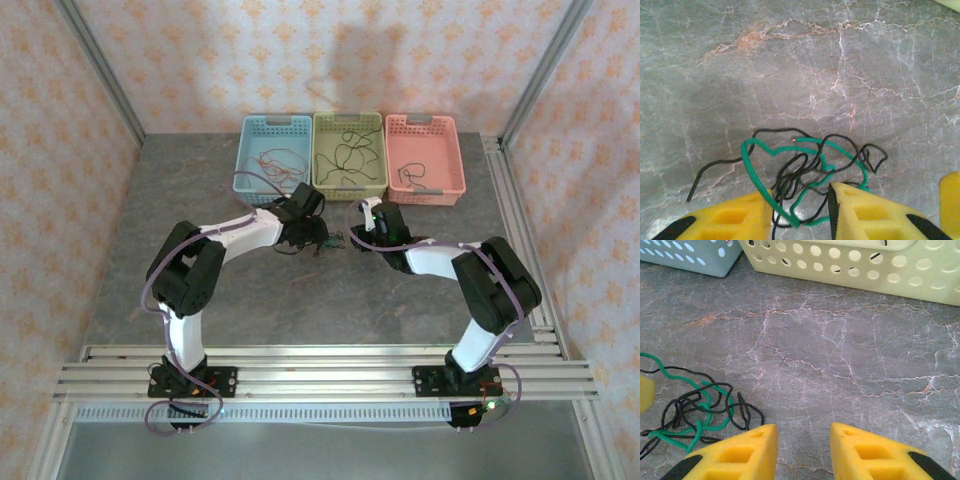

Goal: Untangle the cables

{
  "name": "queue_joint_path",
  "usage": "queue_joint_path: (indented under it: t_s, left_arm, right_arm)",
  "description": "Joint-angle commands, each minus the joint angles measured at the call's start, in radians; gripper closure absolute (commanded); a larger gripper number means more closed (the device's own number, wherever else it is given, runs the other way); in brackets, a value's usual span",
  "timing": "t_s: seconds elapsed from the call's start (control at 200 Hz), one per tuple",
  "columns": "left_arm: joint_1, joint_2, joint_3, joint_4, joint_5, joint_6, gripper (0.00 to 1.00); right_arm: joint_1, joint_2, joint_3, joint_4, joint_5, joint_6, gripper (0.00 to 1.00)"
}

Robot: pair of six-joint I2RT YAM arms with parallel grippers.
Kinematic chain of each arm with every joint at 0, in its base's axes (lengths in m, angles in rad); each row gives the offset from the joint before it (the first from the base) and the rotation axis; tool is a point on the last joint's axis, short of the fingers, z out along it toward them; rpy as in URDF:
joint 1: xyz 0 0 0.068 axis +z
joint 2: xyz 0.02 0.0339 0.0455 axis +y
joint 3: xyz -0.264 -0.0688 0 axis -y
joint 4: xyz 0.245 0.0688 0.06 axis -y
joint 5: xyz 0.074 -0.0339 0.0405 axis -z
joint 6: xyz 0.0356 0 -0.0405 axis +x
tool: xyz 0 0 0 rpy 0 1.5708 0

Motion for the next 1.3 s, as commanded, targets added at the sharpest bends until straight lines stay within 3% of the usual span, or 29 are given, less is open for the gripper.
queue_joint_path:
  t_s: [0.0, 0.245, 0.34, 0.395, 0.465, 0.631, 0.771, 0.916, 1.156, 1.291]
  left_arm:
    - [-0.005, 0.021, 0.025, -0.009, -0.031, -0.001, 0.68]
    - [-0.004, 0.018, 0.04, -0.042, -0.056, 0.03, 0.77]
    - [-0.004, 0.011, 0.047, -0.056, -0.076, 0.046, 0.87]
    - [-0.005, 0.008, 0.056, -0.069, -0.084, 0.066, 1.0]
    - [-0.009, 0.003, 0.056, -0.065, -0.091, 0.109, 1.0]
    - [-0.02, -0.179, 0.002, -0.026, -0.159, 0.292, 1.0]
    - [-0.027, -0.389, -0.161, 0.174, -0.126, 0.469, 1.0]
    - [-0.028, -0.556, -0.341, 0.403, -0.04, 0.563, 1.0]
    - [-0.027, -0.57, -0.44, 0.534, 0.006, 0.629, 1.0]
    - [-0.029, -0.54, -0.451, 0.564, -0.011, 0.64, 1.0]
  right_arm:
    - [0.0, -0.021, 0.007, 0.0, 0.021, 0.009, 0.67]
    - [0.001, -0.02, 0.006, 0.0, 0.025, 0.008, 0.67]
    - [0.001, -0.023, 0.006, 0.0, 0.026, 0.006, 0.67]
    - [0.0, -0.023, 0.005, -0.001, 0.029, 0.006, 0.68]
    - [0.0, -0.033, 0.0, 0.005, 0.036, 0.006, 0.68]
    - [0.001, -0.107, -0.074, 0.124, 0.071, -0.001, 0.68]
    - [0.006, -0.184, -0.203, 0.371, 0.022, -0.003, 0.6]
    - [0.027, -0.206, -0.303, 0.626, -0.095, -0.011, 0.51]
    - [0.034, -0.168, -0.396, 0.953, -0.223, 0.011, 0.41]
    - [0.034, -0.155, -0.409, 1.017, -0.24, 0.036, 0.39]
